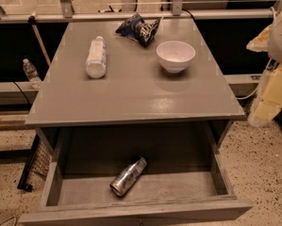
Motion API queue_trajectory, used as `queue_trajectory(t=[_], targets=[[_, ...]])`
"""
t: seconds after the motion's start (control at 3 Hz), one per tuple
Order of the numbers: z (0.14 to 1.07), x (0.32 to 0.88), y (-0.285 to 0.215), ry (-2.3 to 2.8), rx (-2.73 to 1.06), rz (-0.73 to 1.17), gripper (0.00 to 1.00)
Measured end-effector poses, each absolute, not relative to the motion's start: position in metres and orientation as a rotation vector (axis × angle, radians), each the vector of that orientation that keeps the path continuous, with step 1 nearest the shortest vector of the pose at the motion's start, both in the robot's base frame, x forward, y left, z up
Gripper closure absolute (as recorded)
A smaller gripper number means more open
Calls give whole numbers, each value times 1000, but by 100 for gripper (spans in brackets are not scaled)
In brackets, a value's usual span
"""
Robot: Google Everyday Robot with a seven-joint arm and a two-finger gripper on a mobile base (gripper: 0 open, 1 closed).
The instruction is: Pick redbull can from top drawer and place on counter
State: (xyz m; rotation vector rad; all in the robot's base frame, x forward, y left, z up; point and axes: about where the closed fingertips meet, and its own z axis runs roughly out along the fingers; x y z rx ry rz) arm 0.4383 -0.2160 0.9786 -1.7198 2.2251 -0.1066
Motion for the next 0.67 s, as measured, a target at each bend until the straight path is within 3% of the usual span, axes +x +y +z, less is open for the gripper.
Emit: queue_trajectory(t=[0.67], targets=[[971, 446, -196, 2128, -1789, -83, 0]])
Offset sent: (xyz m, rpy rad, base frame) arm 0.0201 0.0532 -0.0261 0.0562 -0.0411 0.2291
